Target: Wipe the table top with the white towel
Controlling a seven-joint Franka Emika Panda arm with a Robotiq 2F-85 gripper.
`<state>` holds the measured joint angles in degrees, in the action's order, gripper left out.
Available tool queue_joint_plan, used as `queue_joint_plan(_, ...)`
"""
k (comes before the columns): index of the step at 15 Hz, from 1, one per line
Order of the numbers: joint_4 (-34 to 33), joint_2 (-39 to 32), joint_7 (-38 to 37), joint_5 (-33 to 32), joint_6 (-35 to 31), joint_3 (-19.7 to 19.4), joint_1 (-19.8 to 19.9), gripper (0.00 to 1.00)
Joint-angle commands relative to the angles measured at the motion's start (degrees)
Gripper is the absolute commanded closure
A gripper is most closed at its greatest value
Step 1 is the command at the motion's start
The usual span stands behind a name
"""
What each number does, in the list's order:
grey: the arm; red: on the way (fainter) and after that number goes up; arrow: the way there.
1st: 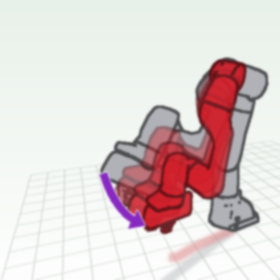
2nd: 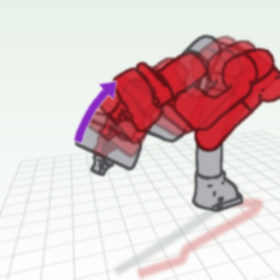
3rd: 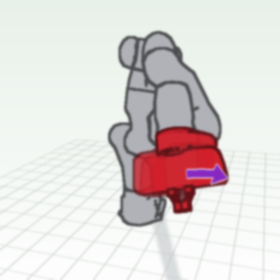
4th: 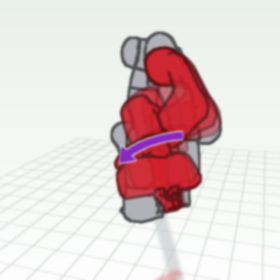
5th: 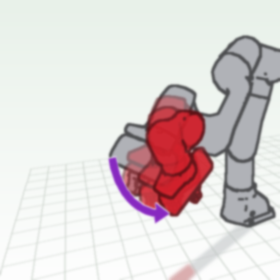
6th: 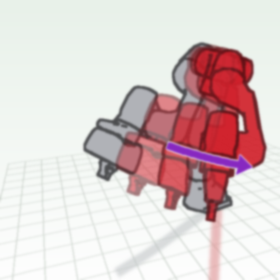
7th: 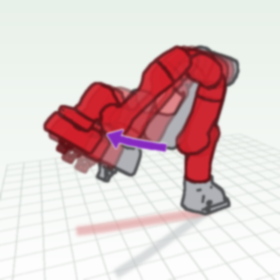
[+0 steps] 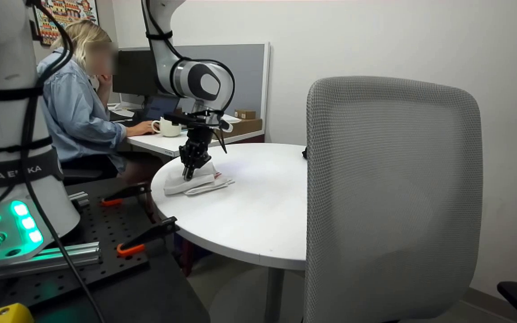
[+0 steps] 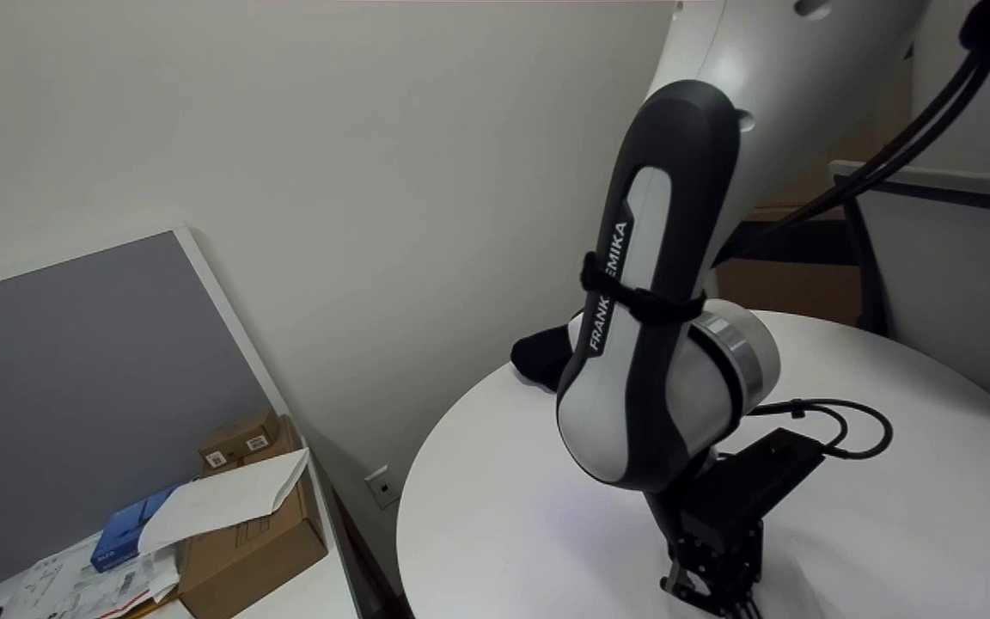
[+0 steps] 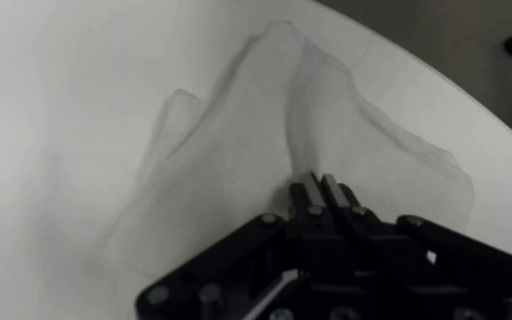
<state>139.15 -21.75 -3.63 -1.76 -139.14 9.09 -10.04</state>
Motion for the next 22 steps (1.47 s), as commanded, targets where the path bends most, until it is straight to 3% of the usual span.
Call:
queue_joint_plan(1, -10.0, -8.6, -0.6, -3.1, 2.0, -3.1, -0.6, 0.96)
queue_joint_plan(8, -28.1, -17.8, 2.2, -1.1, 15.9, -7.6, 5.5, 0.96)
queue_joint_plan(13, -31.7, -17.7, 3.0, -1.0, 17.8, -11.4, 11.3, 0.96)
queue_joint_plan(18, -22.2, -11.3, 3.4, -2.6, 14.4, -15.0, 14.7, 0.96)
queue_joint_plan(22, -9.2, -3.6, 2.7, -4.3, 11.2, -14.3, 13.2, 0.96)
